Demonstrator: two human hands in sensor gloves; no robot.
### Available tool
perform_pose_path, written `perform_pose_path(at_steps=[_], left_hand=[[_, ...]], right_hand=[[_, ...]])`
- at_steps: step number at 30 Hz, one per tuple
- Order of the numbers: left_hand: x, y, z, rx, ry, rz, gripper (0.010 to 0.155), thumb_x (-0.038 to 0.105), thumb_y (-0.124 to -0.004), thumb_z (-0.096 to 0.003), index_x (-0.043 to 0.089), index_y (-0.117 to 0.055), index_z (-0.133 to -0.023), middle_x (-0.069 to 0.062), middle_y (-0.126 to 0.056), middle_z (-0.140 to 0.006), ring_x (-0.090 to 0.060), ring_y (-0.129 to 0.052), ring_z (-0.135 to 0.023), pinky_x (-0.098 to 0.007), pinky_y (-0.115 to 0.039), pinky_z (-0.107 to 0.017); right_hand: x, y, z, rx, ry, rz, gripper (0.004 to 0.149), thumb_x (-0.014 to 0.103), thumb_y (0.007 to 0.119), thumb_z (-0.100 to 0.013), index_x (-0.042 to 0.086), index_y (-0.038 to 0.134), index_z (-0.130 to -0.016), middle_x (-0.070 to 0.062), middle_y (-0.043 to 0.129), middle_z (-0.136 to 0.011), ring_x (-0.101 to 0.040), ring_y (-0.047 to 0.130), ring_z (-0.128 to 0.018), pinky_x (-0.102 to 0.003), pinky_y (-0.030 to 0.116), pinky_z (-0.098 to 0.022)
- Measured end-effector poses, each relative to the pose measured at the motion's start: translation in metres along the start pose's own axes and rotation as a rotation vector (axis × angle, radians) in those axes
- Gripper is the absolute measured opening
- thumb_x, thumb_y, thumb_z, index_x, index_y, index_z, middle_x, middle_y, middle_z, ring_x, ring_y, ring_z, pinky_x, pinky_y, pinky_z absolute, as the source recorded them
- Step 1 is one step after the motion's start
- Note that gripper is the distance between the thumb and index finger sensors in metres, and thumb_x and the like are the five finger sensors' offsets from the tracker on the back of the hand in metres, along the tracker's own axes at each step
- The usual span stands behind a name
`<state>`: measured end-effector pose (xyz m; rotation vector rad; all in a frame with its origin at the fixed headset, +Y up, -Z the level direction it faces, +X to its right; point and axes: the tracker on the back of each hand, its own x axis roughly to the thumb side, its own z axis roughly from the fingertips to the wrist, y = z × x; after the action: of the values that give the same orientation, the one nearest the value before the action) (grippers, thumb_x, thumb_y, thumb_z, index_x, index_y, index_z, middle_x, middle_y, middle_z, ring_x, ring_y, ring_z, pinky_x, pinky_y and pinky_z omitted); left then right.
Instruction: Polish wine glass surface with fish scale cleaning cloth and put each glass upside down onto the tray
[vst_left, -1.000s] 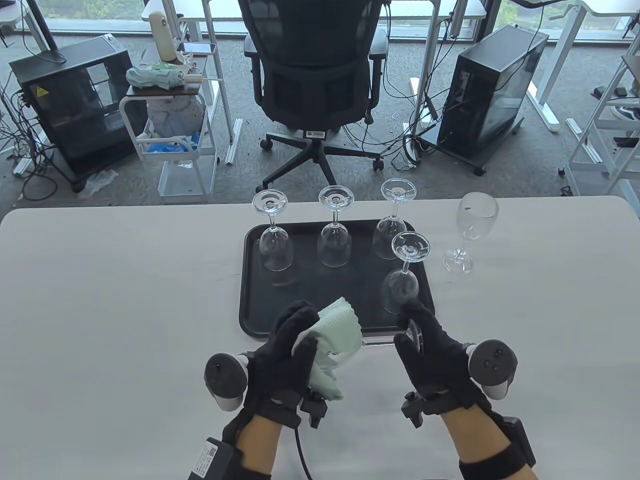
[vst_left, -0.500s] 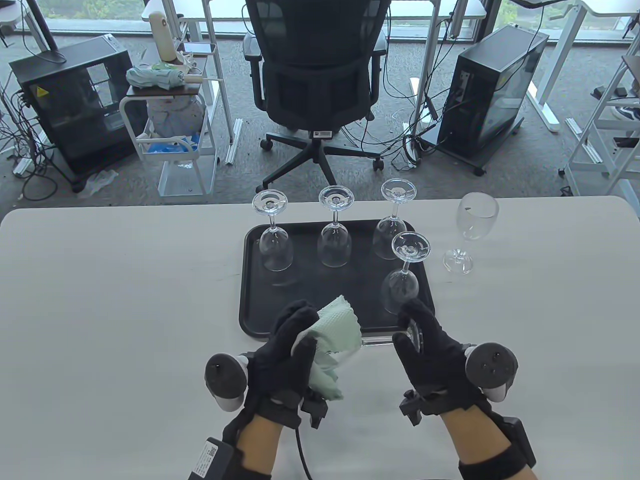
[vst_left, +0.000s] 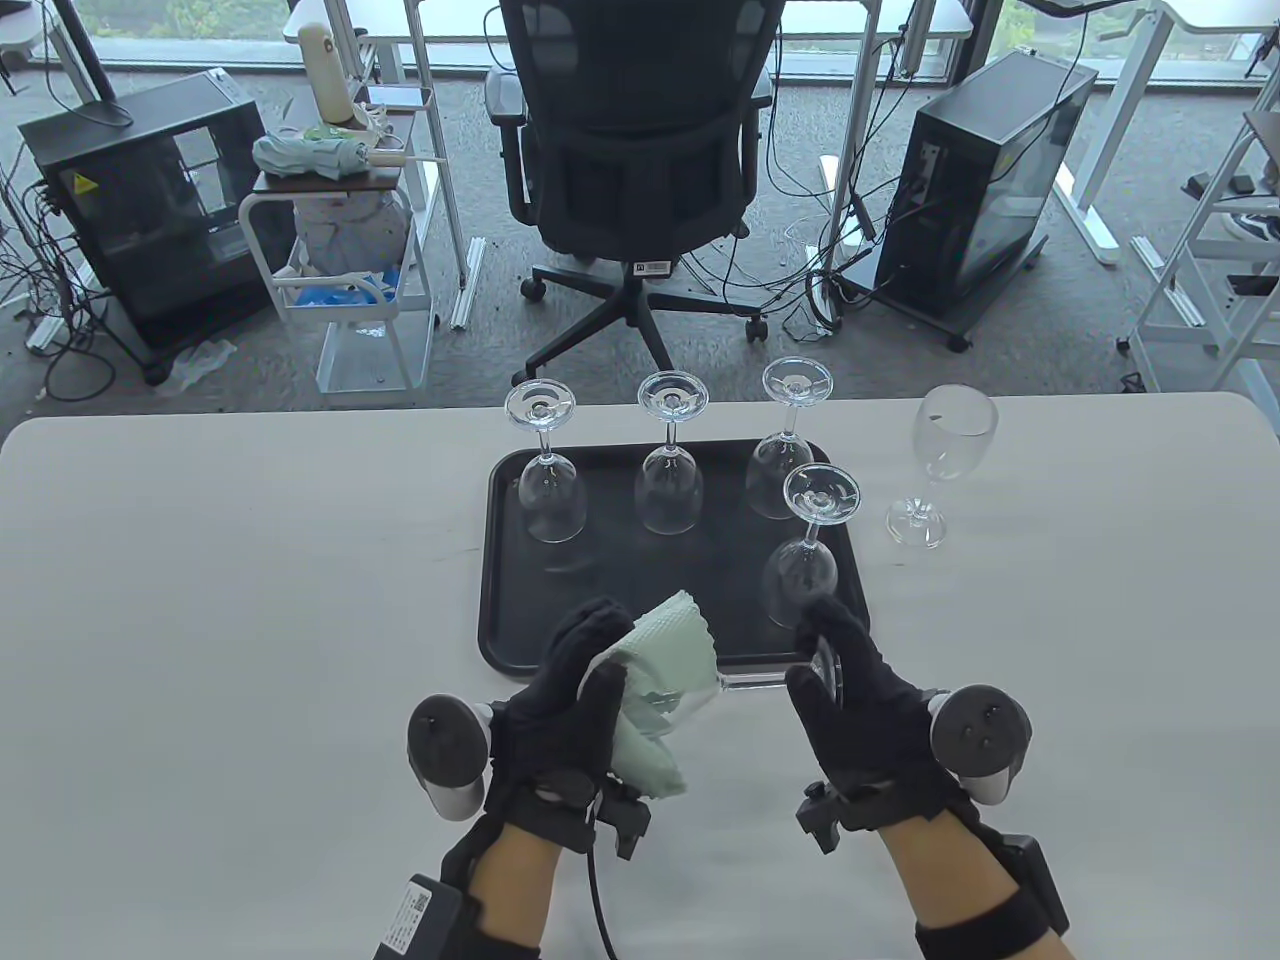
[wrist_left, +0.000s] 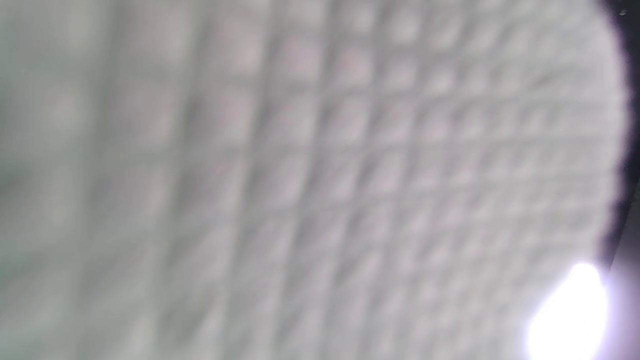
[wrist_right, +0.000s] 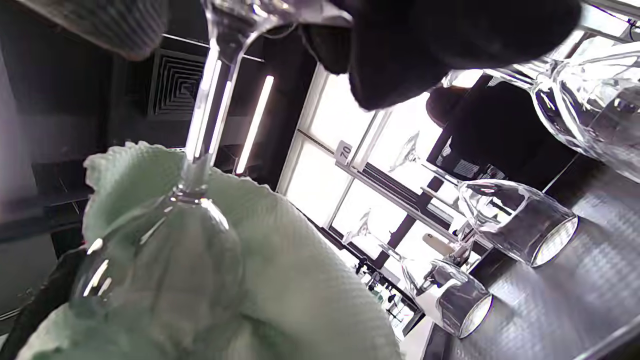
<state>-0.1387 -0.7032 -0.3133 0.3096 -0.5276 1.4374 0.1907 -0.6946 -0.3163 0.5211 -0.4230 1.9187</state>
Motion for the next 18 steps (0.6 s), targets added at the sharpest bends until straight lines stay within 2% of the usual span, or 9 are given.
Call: perform_pose_path(at_steps=[2,6,8,10,12,14,18], left_hand=[[-0.002,0.002,0.001,0.065,0.01,-0.028,0.057,0.064,-0.066,-0.0544,0.032,-0.069,-0.101,-0.005,-0.063,-0.111,-0.038,-0.074,-0.095,-0.058,-0.086,-0.046],[-0.003,0.013,0.0,0.133,0.016,-0.025,0.053,0.06,-0.067,-0.0557,0.028,-0.074,-0.097,-0.005,-0.072,-0.106,-0.037,-0.081,-0.091,-0.054,-0.087,-0.046],[-0.001,0.018,-0.001,0.149,0.01,-0.002,0.052,0.059,-0.066,-0.056,0.027,-0.075,-0.096,-0.005,-0.073,-0.106,-0.036,-0.082,-0.09,-0.054,-0.087,-0.047],[0.0,0.021,0.0,0.155,0.005,0.01,0.052,0.059,-0.065,-0.0563,0.027,-0.074,-0.097,-0.005,-0.073,-0.106,-0.036,-0.082,-0.09,-0.055,-0.086,-0.048],[0.0,0.022,0.0,0.162,0.005,0.017,0.052,0.059,-0.065,-0.0563,0.027,-0.074,-0.097,-0.004,-0.073,-0.106,-0.036,-0.082,-0.09,-0.055,-0.086,-0.048],[-0.001,0.025,0.0,0.173,0.009,0.032,0.052,0.059,-0.065,-0.0564,0.027,-0.074,-0.097,-0.004,-0.073,-0.106,-0.036,-0.082,-0.09,-0.055,-0.086,-0.048],[-0.003,0.028,0.002,0.185,0.017,0.048,0.052,0.059,-0.064,-0.0565,0.028,-0.074,-0.097,-0.004,-0.073,-0.106,-0.036,-0.081,-0.09,-0.055,-0.086,-0.049]], right_hand=[[0.002,-0.003,0.0,-0.018,-0.007,0.032,0.077,0.068,0.066,-0.052,0.026,0.036,-0.109,-0.02,0.068,-0.095,-0.031,0.092,-0.046,-0.036,0.087,-0.025],[0.019,-0.023,0.002,-0.149,-0.044,0.097,0.079,0.068,0.067,-0.054,0.027,0.027,-0.109,-0.02,0.067,-0.095,-0.033,0.09,-0.049,-0.038,0.086,-0.027],[0.035,-0.03,0.002,-0.207,-0.094,0.249,0.082,0.07,0.071,-0.053,0.029,0.025,-0.108,-0.02,0.064,-0.096,-0.032,0.087,-0.052,-0.038,0.084,-0.031],[0.047,-0.026,-0.001,-0.232,-0.132,0.459,0.081,0.071,0.07,-0.054,0.03,0.023,-0.107,-0.018,0.063,-0.097,-0.029,0.087,-0.055,-0.036,0.084,-0.032],[0.056,-0.01,-0.01,-0.2,-0.159,0.629,0.081,0.072,0.071,-0.054,0.03,0.023,-0.105,-0.018,0.06,-0.098,-0.028,0.086,-0.057,-0.036,0.085,-0.034],[0.06,0.019,-0.027,-0.114,-0.14,0.762,0.081,0.07,0.074,-0.054,0.031,0.024,-0.103,-0.019,0.057,-0.099,-0.031,0.083,-0.059,-0.038,0.083,-0.036],[0.053,0.056,-0.057,0.001,-0.089,0.955,0.079,0.07,0.075,-0.053,0.03,0.028,-0.101,-0.019,0.055,-0.1,-0.03,0.083,-0.06,-0.038,0.083,-0.037]])
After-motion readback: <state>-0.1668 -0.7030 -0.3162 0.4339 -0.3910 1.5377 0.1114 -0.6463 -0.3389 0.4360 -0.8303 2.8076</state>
